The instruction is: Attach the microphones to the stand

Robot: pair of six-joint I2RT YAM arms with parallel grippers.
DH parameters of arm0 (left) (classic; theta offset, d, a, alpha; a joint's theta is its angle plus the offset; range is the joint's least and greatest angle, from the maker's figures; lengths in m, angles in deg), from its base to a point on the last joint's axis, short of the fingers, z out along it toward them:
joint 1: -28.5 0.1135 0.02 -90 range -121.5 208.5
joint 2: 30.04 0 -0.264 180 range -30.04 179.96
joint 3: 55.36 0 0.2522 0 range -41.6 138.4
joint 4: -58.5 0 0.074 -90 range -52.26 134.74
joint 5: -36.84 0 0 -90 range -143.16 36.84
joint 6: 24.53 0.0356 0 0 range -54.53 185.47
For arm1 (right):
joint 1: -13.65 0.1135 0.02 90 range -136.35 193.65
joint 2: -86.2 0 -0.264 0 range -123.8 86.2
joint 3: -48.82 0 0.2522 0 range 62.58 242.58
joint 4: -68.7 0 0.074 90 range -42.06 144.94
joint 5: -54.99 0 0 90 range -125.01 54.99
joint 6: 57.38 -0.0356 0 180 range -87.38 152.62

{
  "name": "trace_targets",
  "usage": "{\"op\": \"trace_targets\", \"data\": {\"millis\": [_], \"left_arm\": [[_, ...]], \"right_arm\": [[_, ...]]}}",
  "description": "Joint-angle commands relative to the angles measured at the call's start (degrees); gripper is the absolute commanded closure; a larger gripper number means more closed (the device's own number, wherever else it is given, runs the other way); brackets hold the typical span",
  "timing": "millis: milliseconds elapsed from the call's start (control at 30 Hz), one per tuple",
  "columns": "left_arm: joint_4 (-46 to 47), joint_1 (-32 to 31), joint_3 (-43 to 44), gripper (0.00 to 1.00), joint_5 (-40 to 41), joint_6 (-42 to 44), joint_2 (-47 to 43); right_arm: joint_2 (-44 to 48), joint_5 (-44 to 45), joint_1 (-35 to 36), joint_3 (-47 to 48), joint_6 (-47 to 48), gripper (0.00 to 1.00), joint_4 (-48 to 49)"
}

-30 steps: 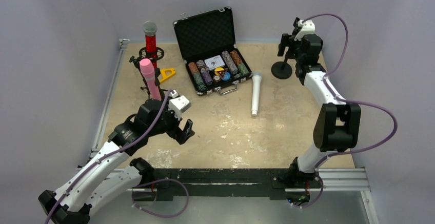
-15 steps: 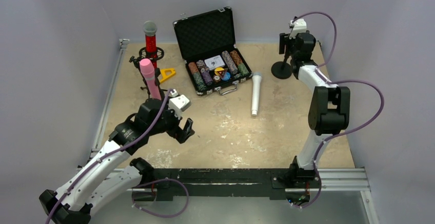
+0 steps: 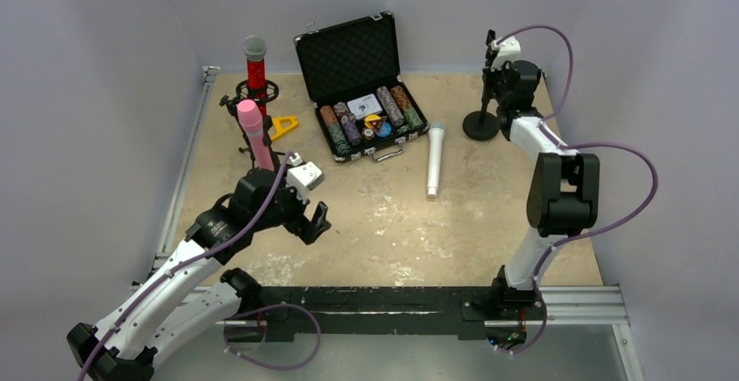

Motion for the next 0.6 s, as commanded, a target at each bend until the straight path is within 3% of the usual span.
{"op": "trace_targets", "data": {"millis": [0, 567], "left_arm": [[2.0, 0.4, 0.0, 0.01, -1.4, 1.5, -0.6], [2.1, 0.5, 0.0, 0.01, -4.6, 0.9, -3.7]], "right_arm": [[10.9, -7.2, -0.4, -7.6, 1.8, 0.97, 5.3], [44.2, -30.5, -0.4, -32.5, 4.1, 0.99, -9.7]]}}
